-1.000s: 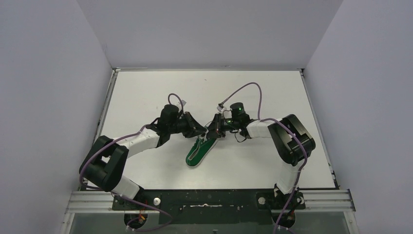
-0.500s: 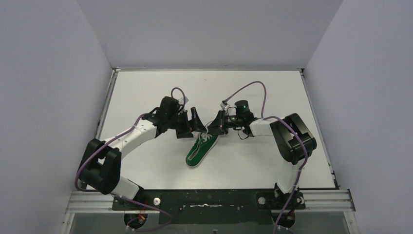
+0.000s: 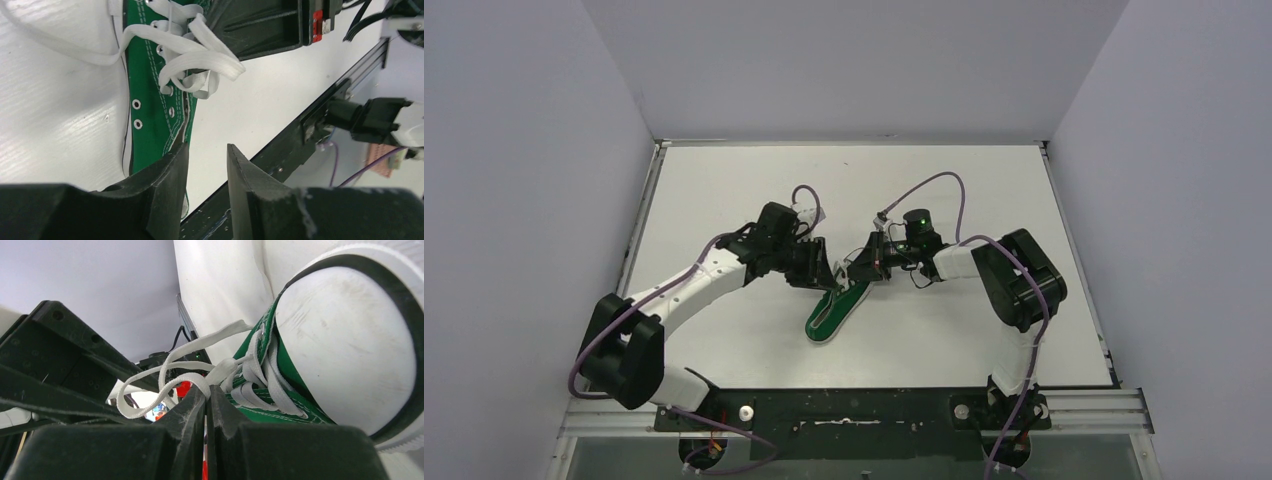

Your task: Tie the shoes

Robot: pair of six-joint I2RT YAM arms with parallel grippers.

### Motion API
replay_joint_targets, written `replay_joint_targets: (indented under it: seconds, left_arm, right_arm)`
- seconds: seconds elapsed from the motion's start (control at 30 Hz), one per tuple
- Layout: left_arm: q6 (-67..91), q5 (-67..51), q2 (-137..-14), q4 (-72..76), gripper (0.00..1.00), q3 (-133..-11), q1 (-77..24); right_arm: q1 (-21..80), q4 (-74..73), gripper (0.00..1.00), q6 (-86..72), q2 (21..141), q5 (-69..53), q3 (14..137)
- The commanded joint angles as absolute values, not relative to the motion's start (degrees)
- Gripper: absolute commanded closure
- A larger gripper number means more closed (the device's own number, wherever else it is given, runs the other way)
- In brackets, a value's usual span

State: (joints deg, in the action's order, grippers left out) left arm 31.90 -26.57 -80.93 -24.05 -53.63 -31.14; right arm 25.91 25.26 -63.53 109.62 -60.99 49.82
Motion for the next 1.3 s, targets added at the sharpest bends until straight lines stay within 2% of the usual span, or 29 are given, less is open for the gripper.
replay_joint_targets:
  seconds: [0.0,0.1,0.2,0.73,0.83,1.0,1.1,1.27]
  left_arm:
    - [23.2,-24.5,-85.0,-24.0,0.67,-59.7,-33.5]
    - [21.3,-24.4,-88.3,-25.0,0.59,-62.1,-33.7]
    - [20.1,-24.9,-91.2,-25.8,0.57,-64.7,-33.9]
    - [19.0,-27.0,-97.6,-24.8,0.64,-68.2,-34.0]
    - [18.9,-26.9,-97.8,-24.7,0.72,-68.3,-34.0]
    - [19.0,-26.3,-95.7,-25.9,0.99,-68.0,-33.9]
    - [19.1,-26.8,-93.5,-31.4,1.00,-69.0,-33.4]
    - [24.5,-33.8,-90.0,-37.1,1.00,-67.0,-30.9]
  right_arm:
    - [26.2,28.6,1.00,-64.3,108.7,-62.7,51.8]
    - [26.4,29.3,1.00,-65.0,108.7,-62.7,51.8]
    - [26.5,29.6,1.00,-65.3,108.6,-62.5,51.8]
    - [27.5,32.1,1.00,-67.0,108.6,-62.2,51.1]
    - [27.6,32.1,1.00,-67.1,108.5,-62.1,51.1]
    - [27.5,30.9,1.00,-66.6,108.0,-62.3,51.1]
    - [26.7,22.7,1.00,-62.1,106.4,-62.1,52.3]
    - [23.9,-19.4,0.78,-35.5,102.3,-56.4,63.2]
